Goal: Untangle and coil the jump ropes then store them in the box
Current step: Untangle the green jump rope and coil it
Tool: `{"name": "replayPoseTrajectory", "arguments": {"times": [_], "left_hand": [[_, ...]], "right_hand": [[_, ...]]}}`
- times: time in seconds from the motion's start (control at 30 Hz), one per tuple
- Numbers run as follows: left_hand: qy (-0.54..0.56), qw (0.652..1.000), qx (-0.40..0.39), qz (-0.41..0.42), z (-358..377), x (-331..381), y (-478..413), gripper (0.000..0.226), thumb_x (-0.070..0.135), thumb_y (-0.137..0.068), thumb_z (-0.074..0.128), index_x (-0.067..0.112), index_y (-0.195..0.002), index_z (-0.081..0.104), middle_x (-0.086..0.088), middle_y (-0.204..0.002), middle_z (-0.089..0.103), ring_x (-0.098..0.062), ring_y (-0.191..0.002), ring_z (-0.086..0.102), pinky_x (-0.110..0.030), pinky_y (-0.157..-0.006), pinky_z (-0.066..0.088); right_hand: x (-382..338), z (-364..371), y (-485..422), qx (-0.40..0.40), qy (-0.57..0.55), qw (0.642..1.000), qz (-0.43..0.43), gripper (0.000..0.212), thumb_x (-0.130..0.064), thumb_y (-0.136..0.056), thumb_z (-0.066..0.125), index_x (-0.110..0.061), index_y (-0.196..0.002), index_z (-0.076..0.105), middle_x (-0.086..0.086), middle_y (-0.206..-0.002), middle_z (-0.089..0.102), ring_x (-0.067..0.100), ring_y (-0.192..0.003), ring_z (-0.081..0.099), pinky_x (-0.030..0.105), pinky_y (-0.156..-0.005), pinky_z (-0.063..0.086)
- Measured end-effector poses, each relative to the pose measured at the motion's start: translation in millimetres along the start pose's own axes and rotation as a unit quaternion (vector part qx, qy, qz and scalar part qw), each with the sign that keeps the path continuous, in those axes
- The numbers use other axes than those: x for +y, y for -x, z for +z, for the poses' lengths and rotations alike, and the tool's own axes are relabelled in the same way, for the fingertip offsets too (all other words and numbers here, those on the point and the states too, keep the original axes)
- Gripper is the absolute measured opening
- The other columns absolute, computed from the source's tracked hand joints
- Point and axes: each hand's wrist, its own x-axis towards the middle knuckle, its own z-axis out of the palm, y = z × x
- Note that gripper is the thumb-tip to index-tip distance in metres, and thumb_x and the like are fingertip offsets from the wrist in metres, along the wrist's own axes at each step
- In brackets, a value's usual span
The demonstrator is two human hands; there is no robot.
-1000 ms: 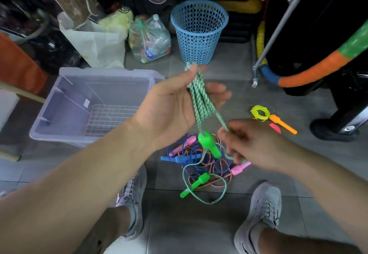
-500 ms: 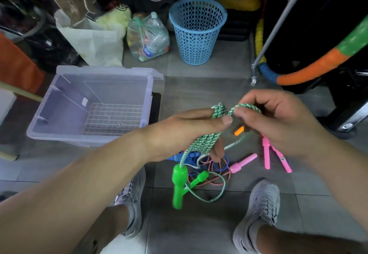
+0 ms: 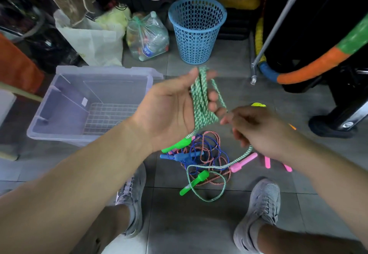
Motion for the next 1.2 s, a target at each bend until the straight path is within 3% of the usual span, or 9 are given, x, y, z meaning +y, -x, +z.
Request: {"name": "replayPoseTrajectory", "arguments": {"times": [0.17, 0.3, 0.43, 0.6, 0.7, 0.8, 1.0, 1.1, 1.2], "left_hand": [[0.082, 0.996, 0.001, 0.031, -2, 4, 3, 0.051, 0.046, -0.098, 0.042, 0.010, -0.135, 0.038, -0.012, -0.097, 0.070, -0.024, -0.088, 0.068, -0.044, -0.105, 0.048], [-0.046, 0.994, 0.071, 0.074, -3, 0, -2, 0.045, 0.046, -0.099, 0.041, 0.007, -0.122, 0.046, -0.023, -0.115, 0.070, -0.038, -0.113, 0.066, -0.048, -0.112, 0.043], [-0.310, 0.944, 0.111, 0.034, -8, -19, -3, 0.036, 0.040, -0.093, 0.055, 0.008, -0.110, 0.060, -0.017, -0.111, 0.073, -0.036, -0.106, 0.069, -0.048, -0.103, 0.048], [-0.346, 0.934, 0.028, -0.081, -4, -25, 5, 0.047, 0.039, -0.091, 0.056, 0.005, -0.123, 0.059, -0.022, -0.097, 0.072, -0.032, -0.088, 0.067, -0.045, -0.093, 0.050], [-0.305, 0.945, -0.015, -0.115, 0, -21, 9, 0.054, 0.031, -0.091, 0.058, -0.003, -0.132, 0.051, -0.021, -0.088, 0.068, -0.033, -0.085, 0.060, -0.045, -0.090, 0.049], [-0.209, 0.967, -0.061, -0.129, 2, -14, 10, 0.067, 0.026, -0.092, 0.057, -0.009, -0.144, 0.034, -0.012, -0.075, 0.065, -0.029, -0.072, 0.059, -0.052, -0.100, 0.046], [-0.042, 0.991, -0.106, -0.066, -3, -4, 5, 0.069, 0.037, -0.094, 0.049, -0.004, -0.149, 0.034, -0.015, -0.080, 0.060, -0.027, -0.073, 0.057, -0.059, -0.116, 0.026], [0.012, 0.999, -0.053, -0.002, -4, -3, 1, 0.057, 0.040, -0.097, 0.045, 0.007, -0.143, 0.040, -0.016, -0.086, 0.063, -0.028, -0.077, 0.061, -0.056, -0.116, 0.026], [0.006, 0.998, 0.028, 0.059, -8, 1, -2, 0.044, 0.042, -0.099, 0.043, 0.012, -0.131, 0.043, -0.017, -0.090, 0.067, -0.030, -0.084, 0.067, -0.049, -0.113, 0.034]], "right_hand": [[-5, 20, 13, -0.097, 0.117, 0.987, -0.060, 0.037, -0.045, -0.098, 0.051, -0.024, -0.068, 0.054, 0.001, -0.057, 0.053, 0.012, -0.050, 0.045, 0.037, -0.055, 0.042], [-11, 21, 21, -0.139, 0.173, 0.963, -0.151, 0.040, -0.043, -0.094, 0.058, -0.013, -0.070, 0.047, 0.006, -0.059, 0.043, 0.020, -0.056, 0.038, 0.038, -0.055, 0.037], [-23, 6, 23, -0.129, 0.048, 0.983, -0.120, 0.030, -0.032, -0.087, 0.065, -0.015, -0.065, 0.055, -0.001, -0.053, 0.041, 0.005, -0.050, 0.036, 0.030, -0.050, 0.032], [-28, -19, 13, -0.015, -0.194, 0.978, -0.076, 0.019, -0.024, -0.083, 0.069, -0.017, -0.065, 0.066, 0.000, -0.049, 0.038, 0.010, -0.044, 0.036, 0.023, -0.047, 0.033], [-21, -26, 5, 0.097, -0.259, 0.960, -0.052, 0.022, -0.031, -0.082, 0.075, -0.018, -0.067, 0.067, 0.000, -0.051, 0.036, 0.008, -0.041, 0.033, 0.021, -0.044, 0.036], [-13, -26, -2, 0.131, -0.171, 0.976, -0.027, 0.023, -0.034, -0.089, 0.071, -0.017, -0.075, 0.068, -0.004, -0.049, 0.044, 0.012, -0.044, 0.041, 0.022, -0.045, 0.041], [-9, -4, -4, 0.002, -0.191, 0.981, 0.019, 0.034, -0.023, -0.100, 0.057, -0.025, -0.070, 0.074, 0.002, -0.059, 0.057, 0.017, -0.052, 0.052, 0.028, -0.054, 0.049], [-12, 4, 3, -0.040, -0.077, 0.996, 0.004, 0.036, -0.029, -0.102, 0.054, -0.032, -0.071, 0.073, 0.000, -0.059, 0.061, 0.021, -0.051, 0.058, 0.026, -0.054, 0.051], [-12, 11, 11, -0.106, 0.014, 0.994, -0.002, 0.027, -0.035, -0.100, 0.055, -0.024, -0.079, 0.068, -0.001, -0.060, 0.061, 0.026, -0.052, 0.062, 0.044, -0.059, 0.057]]}}
